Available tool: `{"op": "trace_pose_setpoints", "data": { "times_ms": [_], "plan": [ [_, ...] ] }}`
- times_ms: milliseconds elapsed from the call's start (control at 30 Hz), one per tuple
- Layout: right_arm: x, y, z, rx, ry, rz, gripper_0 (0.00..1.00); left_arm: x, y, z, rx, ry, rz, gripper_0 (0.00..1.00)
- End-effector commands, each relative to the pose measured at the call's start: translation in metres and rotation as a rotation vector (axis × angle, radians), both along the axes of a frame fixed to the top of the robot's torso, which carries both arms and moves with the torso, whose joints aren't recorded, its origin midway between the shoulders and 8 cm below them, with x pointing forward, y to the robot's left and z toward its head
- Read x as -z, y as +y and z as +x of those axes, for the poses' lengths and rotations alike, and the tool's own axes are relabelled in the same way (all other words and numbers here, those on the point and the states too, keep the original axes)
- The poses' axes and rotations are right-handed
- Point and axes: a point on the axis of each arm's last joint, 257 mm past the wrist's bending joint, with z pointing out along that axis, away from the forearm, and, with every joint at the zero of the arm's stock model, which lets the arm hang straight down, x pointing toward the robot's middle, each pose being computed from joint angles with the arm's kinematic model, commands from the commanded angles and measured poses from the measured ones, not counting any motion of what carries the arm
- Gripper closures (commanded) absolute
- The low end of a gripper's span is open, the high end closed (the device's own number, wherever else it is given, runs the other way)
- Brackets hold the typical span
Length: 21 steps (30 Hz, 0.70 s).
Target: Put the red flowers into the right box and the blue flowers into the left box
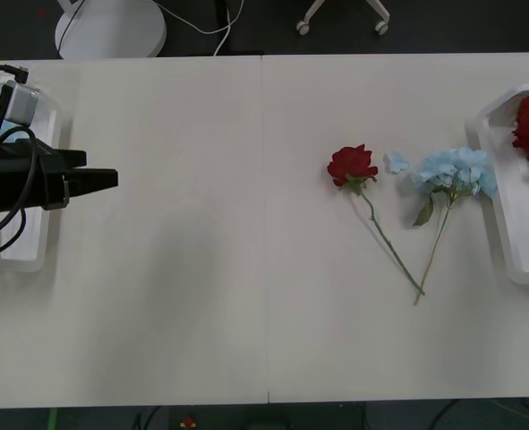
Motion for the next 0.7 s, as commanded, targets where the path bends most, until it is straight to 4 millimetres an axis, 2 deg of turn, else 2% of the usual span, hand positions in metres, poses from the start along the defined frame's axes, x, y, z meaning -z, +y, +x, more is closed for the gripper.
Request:
{"op": "trace_pose_setpoints", "data": {
  "times_ms": [33,167,333,567,700],
  "plan": [
    [-0.031,-0.064,0.001,0.15,-0.065,-0.032,1.0,-0.017,0.014,0.007,0.062,-0.175,0.206,0.0],
    [-0.016,-0.096,0.012,0.243,-0.139,-0.015,1.0,-0.008,0.011,0.008,0.117,-0.238,0.294,0.0],
    [0.017,-0.116,0.02,0.314,-0.184,-0.005,1.0,0.002,-0.006,0.008,0.177,-0.293,0.328,0.0],
    [0.053,-0.123,0.018,0.314,-0.171,-0.059,1.0,0.01,-0.036,0.006,0.193,-0.305,0.259,0.0],
    [0.07,-0.125,0.018,0.318,-0.173,-0.075,0.85,0.017,-0.054,0.006,0.203,-0.304,0.229,0.0]
  ]
}}
